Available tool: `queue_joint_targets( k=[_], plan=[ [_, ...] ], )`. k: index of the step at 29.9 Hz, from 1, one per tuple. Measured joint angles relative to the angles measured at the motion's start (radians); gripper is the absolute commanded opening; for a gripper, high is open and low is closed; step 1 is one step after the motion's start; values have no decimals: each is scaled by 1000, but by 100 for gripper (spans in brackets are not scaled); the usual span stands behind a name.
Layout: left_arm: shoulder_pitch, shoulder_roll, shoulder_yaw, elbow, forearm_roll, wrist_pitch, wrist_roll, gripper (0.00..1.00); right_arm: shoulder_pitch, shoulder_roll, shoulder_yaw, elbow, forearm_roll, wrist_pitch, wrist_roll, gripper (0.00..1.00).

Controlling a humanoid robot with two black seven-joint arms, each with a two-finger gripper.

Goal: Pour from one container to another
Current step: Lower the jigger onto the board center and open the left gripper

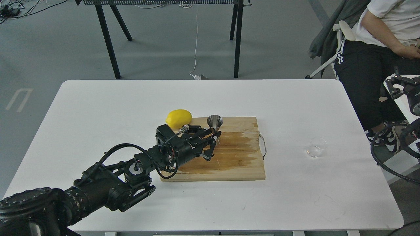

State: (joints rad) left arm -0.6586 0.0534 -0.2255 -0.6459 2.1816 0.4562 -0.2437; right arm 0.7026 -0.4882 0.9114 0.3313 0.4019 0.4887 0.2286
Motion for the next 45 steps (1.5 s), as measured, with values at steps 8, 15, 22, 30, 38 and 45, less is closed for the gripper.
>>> queue_joint_targets(
  k=[8, 15, 22, 30, 38, 45],
  plan=[
    [28, -11, 0, 25, 0, -1, 0, 21, 0, -4, 0, 0, 0, 0, 0, 100],
    [36, -8, 0, 26, 0, -1, 0, 37, -4, -6, -3, 0, -1, 0, 0, 100],
    [31, -14, -3, 26, 0, 1, 1, 61, -13, -6, -4, 0, -2, 0, -2, 100],
    [30, -7, -4, 12, 0, 2, -1, 67, -16, -14, -5, -1, -3, 0, -4, 100],
    [33, 60, 23, -17, 0, 4, -12, 71, -28, -36, -5, -1, -3, 0, -5, 100],
    [72, 176, 5, -185, 0, 3, -8, 83, -34, -39, -5, -1, -3, 0, -4, 100]
  ],
)
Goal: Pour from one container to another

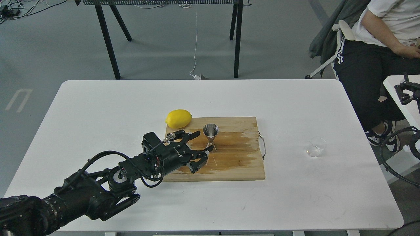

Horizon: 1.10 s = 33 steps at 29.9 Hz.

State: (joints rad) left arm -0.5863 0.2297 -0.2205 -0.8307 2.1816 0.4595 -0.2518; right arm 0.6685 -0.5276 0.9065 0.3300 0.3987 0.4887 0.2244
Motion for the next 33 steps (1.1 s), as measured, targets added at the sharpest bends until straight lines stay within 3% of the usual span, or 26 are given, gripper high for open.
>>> queue_joint_targets(
  k=[4, 9, 14, 19, 27, 33],
  plan=[
    [27, 93, -80, -144, 0, 0, 0, 99, -2, -2, 0, 0, 0, 0, 2, 100],
    [50, 205, -167, -369, -19, -3, -5, 100, 0, -2, 4, -13, 0, 0, 3, 100],
    [44, 265, -225, -424, -226, -3, -24, 100, 2, -12, 1, -14, 0, 0, -4, 100],
    [38, 272, -351, -439, -424, -19, -101, 100, -27, -18, -19, -6, -1, 0, -7, 100],
    [-32, 236, -569, -423, -1109, -285, -122, 100, -154, -75, 18, 153, 42, 0, -8, 100],
    [-57, 231, -705, -318, -1704, -536, -118, 100, -344, -187, 32, 511, 161, 0, -14, 100]
  ],
)
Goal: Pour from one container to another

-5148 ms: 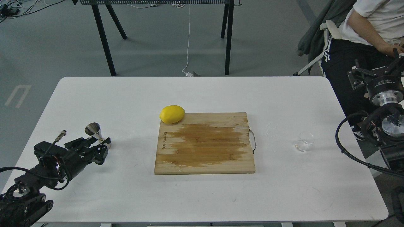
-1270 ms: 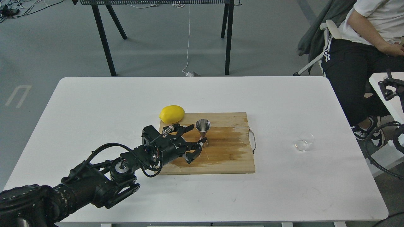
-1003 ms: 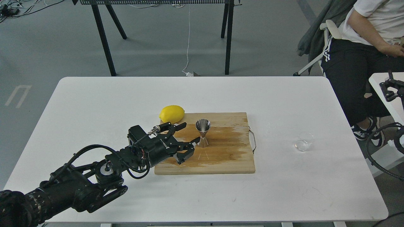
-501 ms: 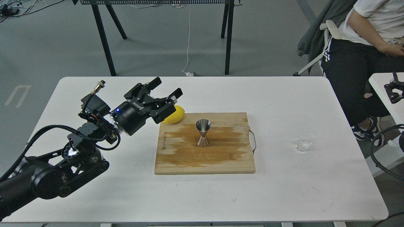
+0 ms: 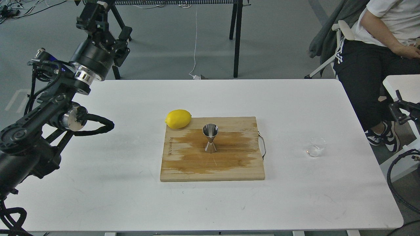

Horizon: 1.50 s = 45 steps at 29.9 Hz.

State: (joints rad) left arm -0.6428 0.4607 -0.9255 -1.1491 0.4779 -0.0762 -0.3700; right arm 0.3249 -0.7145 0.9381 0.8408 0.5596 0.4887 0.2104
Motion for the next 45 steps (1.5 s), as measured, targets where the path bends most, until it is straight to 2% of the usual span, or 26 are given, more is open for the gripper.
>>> queue_joint_targets(
  k=[4, 13, 22, 34, 42, 45],
  plan=[
    [-32, -3, -12, 95, -251, -77, 13, 100, -132, -45, 3, 185, 50, 0, -1, 100],
    [-104, -74, -19, 351, -451, -165, 33, 100, -349, -50, -3, 345, 132, 0, -1, 99],
    [-99, -82, -4, 373, -452, -165, 33, 100, -416, 43, -27, 368, 139, 0, -5, 98],
    [-92, -85, -4, 373, -451, -160, 31, 100, -351, 95, -91, 387, 214, -6, -67, 100],
    [-88, -85, -3, 372, -451, -160, 29, 100, -274, 169, -61, 388, 297, -283, -84, 100],
    [-87, -85, 1, 372, -450, -161, 29, 100, -260, 213, -36, 380, 302, -347, -85, 100]
  ],
)
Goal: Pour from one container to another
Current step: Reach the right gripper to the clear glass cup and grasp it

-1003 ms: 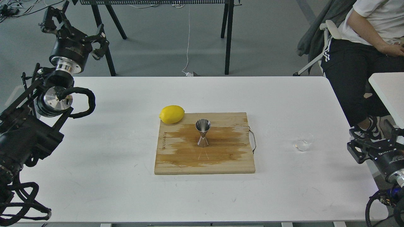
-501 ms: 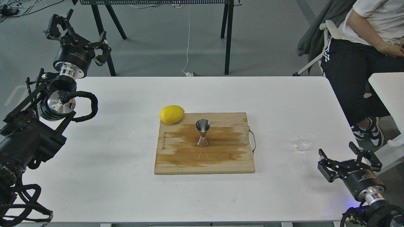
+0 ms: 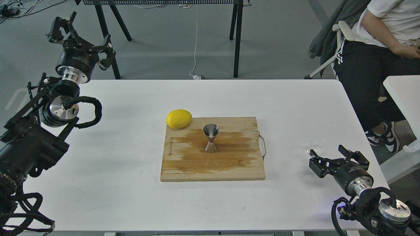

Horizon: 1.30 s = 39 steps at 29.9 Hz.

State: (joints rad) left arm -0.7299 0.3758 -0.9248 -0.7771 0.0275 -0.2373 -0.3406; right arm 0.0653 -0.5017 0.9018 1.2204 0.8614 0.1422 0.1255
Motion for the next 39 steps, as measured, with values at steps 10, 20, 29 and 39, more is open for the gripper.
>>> queue_joint_targets(
  k=[10, 20, 29, 39],
  plan=[
    [5, 0, 5, 0, 0, -1, -6, 100, 57, 60, 16, -110, -3, -94, 0, 100],
    [7, 0, 4, -1, 0, -1, -7, 100, 91, 90, 15, -167, -10, -99, -3, 97],
    [9, 0, 6, 0, 1, 0, -7, 100, 122, 101, 14, -179, -11, -99, -9, 87],
    [9, -1, 7, -1, 1, 0, -7, 100, 141, 139, 13, -239, -14, -90, -22, 69]
  ],
)
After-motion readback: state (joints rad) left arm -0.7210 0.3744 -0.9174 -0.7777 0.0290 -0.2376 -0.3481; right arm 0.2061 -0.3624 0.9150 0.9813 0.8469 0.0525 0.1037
